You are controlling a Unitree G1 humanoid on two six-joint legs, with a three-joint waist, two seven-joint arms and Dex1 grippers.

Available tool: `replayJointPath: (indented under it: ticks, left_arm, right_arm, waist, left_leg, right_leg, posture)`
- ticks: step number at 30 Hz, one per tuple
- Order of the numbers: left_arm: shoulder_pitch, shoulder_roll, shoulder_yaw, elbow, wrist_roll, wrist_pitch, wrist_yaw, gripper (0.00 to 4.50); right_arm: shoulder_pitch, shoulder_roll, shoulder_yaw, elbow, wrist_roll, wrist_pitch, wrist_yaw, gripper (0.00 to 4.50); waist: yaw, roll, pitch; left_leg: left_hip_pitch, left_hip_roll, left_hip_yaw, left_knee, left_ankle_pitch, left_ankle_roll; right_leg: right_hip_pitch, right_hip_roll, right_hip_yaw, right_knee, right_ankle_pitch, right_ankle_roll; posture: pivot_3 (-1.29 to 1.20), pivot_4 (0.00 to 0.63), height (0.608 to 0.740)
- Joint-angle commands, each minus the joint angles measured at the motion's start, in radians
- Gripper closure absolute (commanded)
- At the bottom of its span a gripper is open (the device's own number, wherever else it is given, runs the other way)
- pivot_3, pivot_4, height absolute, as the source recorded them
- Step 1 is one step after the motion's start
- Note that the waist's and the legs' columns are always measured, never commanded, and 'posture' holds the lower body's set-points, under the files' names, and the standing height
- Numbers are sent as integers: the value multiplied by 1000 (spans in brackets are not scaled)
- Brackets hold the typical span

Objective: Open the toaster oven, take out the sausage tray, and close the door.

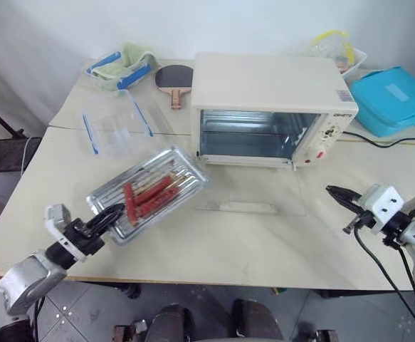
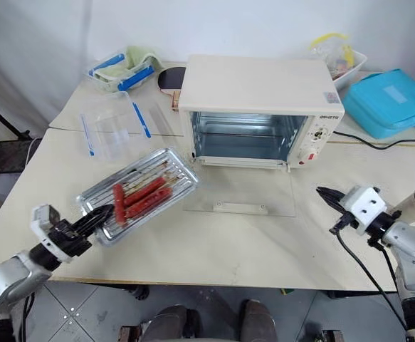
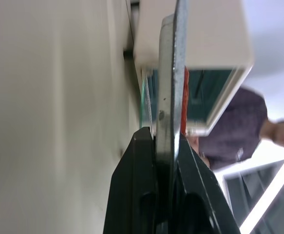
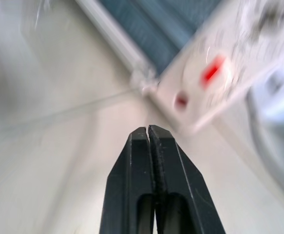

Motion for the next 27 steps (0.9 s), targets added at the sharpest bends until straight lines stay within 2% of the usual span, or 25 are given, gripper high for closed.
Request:
replayJointPath:
  ticks: [1, 7, 14, 19, 22, 27]
  left_arm:
    - [67, -38, 66, -85, -35, -42, -29, 4500]
    - [113, -143, 76, -191, -35, -132, 0, 4500]
    - [122, -219, 59, -243, -35, -200, 43, 4500]
    - [122, -229, 54, -266, -35, -215, 44, 4500]
    - [125, -238, 55, -275, -35, -228, 53, 4500]
    - [120, -237, 48, -274, -35, -230, 53, 4500]
  right_arm:
    - [-17, -10, 41, 13, 46, 90, 139, 4470]
    - [-93, 26, 97, 66, 50, 216, 234, 4470]
    - [-187, 149, 37, 102, 138, 229, 253, 4470]
    - [-193, 199, -77, -20, 312, 382, 216, 4470]
    - [-181, 184, -132, -146, 420, 521, 183, 4470]
    - [-252, 186, -212, -269, 562, 690, 71, 4470]
  waist:
    - [0, 0, 0]
    - [2, 1, 0]
    - [1, 2, 0]
    - [4, 2, 0]
    - [4, 3, 0]
    - [3, 3, 0]
  left_leg:
    - [0, 0, 0, 0, 0, 0]
    - [0, 0, -2, 1, -1, -2]
    - [0, 1, -2, 1, -3, -3]
    - [-1, 0, -2, 1, -3, -2]
    - [-2, 0, -3, 1, -3, -2]
    - [-2, 1, -3, 0, -4, -3]
  right_leg:
    - [0, -1, 0, 0, 0, 0]
    - [1, -5, 0, -4, 0, 0]
    - [1, -2, 0, -4, 0, -1]
    - [1, -1, -1, -3, 0, 0]
    - [1, -2, -1, -3, 0, 0]
    - [0, -4, -1, -5, 0, -1]
  posture:
    - [0, 150, 740]
    - [0, 150, 740]
    - [0, 150, 740]
    - [0, 150, 740]
    - [0, 150, 740]
    - [0, 150, 740]
